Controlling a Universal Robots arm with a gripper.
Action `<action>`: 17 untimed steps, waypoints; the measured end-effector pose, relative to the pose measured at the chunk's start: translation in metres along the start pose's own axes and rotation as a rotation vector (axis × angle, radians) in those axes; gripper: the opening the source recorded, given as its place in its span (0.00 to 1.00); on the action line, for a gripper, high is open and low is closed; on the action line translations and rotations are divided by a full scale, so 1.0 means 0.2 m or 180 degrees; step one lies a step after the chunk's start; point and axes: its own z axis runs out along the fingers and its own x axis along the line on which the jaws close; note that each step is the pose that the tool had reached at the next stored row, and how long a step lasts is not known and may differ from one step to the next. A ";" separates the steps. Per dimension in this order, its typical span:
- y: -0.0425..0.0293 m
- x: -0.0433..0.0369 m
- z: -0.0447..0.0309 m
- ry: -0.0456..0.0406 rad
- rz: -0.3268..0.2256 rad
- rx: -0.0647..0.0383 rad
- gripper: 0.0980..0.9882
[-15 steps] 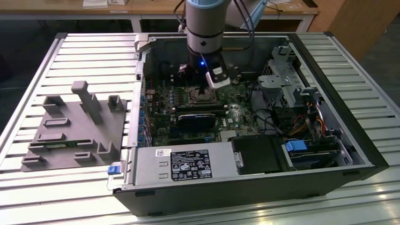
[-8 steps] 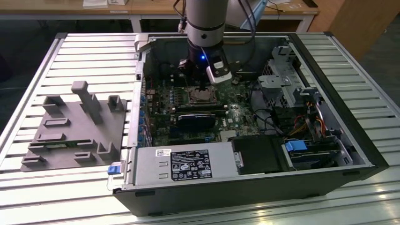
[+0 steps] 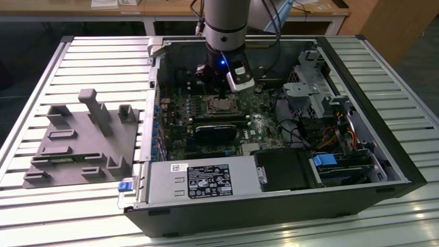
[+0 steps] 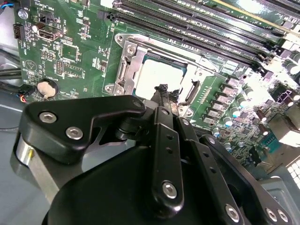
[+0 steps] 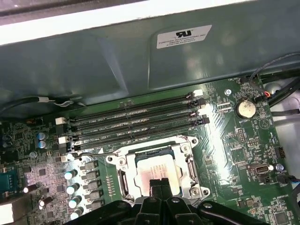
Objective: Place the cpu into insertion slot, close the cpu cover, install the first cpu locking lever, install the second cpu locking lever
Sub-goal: 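Install the first cpu locking lever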
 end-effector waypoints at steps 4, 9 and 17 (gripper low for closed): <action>0.000 0.000 -0.001 0.0000 0.0000 0.0000 0.00; -0.002 0.008 -0.002 0.0000 0.0000 0.0001 0.00; -0.034 0.149 -0.009 -0.0035 -0.0006 -0.0009 0.00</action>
